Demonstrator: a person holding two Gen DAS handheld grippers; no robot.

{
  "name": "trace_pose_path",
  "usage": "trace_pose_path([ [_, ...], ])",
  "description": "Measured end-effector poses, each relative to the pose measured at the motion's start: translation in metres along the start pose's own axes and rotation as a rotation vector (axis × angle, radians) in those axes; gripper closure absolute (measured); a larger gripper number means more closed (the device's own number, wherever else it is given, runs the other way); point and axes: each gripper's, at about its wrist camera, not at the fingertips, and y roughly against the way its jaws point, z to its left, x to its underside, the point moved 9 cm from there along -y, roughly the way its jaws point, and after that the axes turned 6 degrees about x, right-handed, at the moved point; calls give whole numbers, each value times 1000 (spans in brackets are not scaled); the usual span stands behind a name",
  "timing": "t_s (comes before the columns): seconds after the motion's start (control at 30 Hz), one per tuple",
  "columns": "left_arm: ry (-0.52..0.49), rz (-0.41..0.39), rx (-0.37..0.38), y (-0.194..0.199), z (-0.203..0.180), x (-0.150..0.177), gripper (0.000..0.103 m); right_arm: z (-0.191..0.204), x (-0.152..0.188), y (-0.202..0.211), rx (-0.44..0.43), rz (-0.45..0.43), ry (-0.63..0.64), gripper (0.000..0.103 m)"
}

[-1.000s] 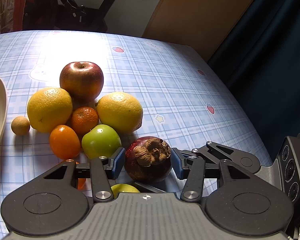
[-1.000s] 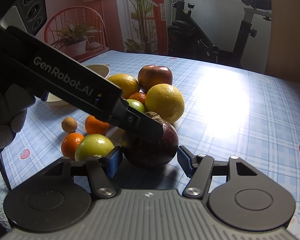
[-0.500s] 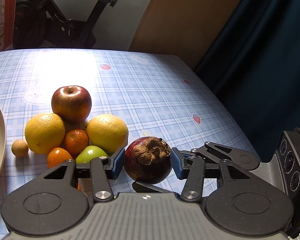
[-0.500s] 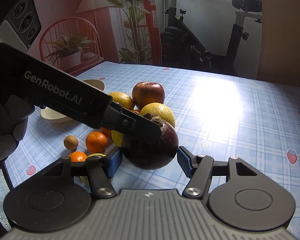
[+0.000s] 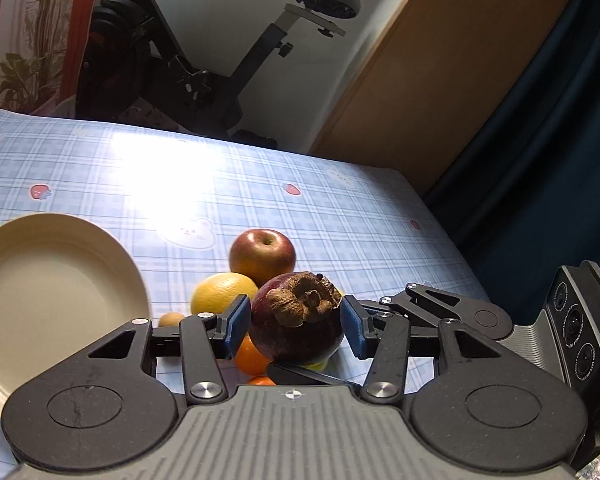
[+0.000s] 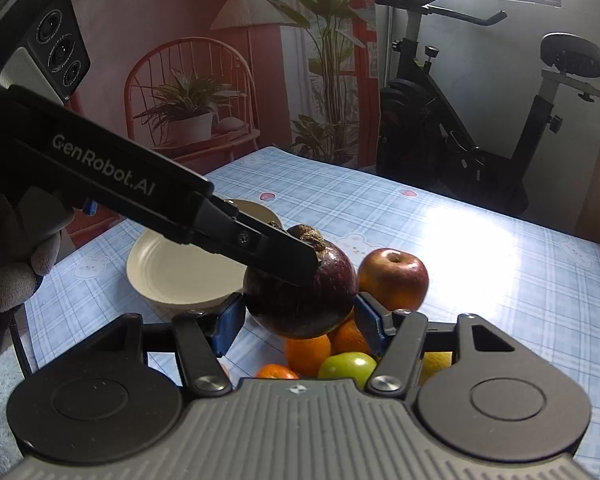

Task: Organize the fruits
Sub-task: 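Lift the mangosteen and carry it over the cream plate with the left tool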

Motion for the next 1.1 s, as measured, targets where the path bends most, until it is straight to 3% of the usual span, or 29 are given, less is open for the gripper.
trace_pose_path([
  [0.33, 85, -32, -80, 43, 95, -32, 51, 54, -44, -86, -94, 14, 89, 40],
  [0.6, 167, -26, -127, 43, 161, -44, 51, 85, -56, -152, -130, 73, 158, 40],
  [1.1, 224, -8, -132, 28, 210, -48, 50, 94, -59, -205, -148, 145, 167, 40],
])
